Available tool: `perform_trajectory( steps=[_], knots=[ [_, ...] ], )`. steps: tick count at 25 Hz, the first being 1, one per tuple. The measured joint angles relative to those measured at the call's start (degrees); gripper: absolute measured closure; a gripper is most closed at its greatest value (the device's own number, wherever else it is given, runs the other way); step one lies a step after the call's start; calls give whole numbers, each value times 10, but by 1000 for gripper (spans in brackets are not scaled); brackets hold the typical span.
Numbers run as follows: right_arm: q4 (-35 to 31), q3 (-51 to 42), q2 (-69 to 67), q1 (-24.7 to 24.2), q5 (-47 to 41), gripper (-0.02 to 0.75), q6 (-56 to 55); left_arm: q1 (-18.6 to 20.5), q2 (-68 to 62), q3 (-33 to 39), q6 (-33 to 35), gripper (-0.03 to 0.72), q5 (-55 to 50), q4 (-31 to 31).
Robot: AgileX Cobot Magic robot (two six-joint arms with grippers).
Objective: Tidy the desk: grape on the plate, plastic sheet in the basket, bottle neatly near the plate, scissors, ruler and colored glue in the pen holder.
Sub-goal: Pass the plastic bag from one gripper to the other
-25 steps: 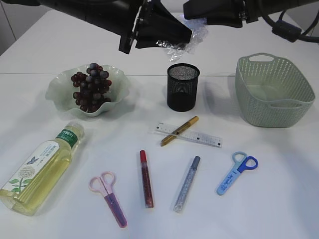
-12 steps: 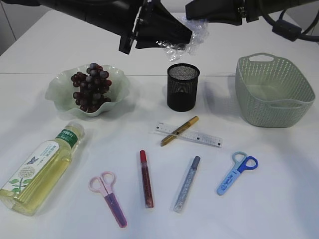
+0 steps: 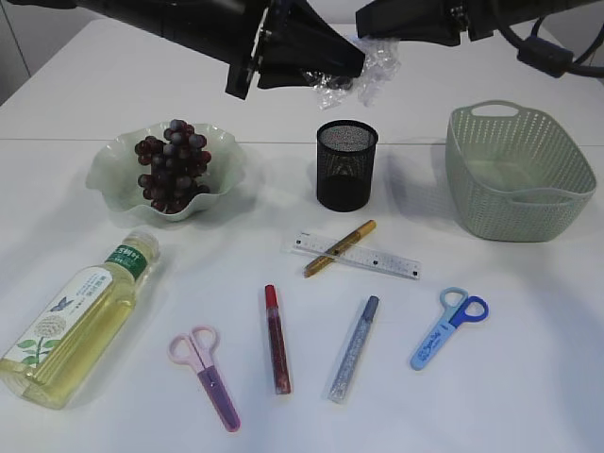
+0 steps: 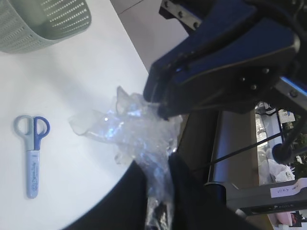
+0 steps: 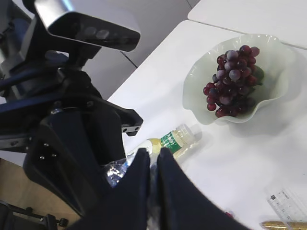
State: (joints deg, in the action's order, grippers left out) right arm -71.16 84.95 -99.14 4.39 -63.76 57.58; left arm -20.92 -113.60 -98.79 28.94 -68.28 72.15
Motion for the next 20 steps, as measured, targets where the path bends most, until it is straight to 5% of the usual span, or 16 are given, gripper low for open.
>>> perform_trajectory(
  steps=[20],
  knots=[
    [13,0,0,0,3,699,0,0,0,0,0,427,-3,3]
  ],
)
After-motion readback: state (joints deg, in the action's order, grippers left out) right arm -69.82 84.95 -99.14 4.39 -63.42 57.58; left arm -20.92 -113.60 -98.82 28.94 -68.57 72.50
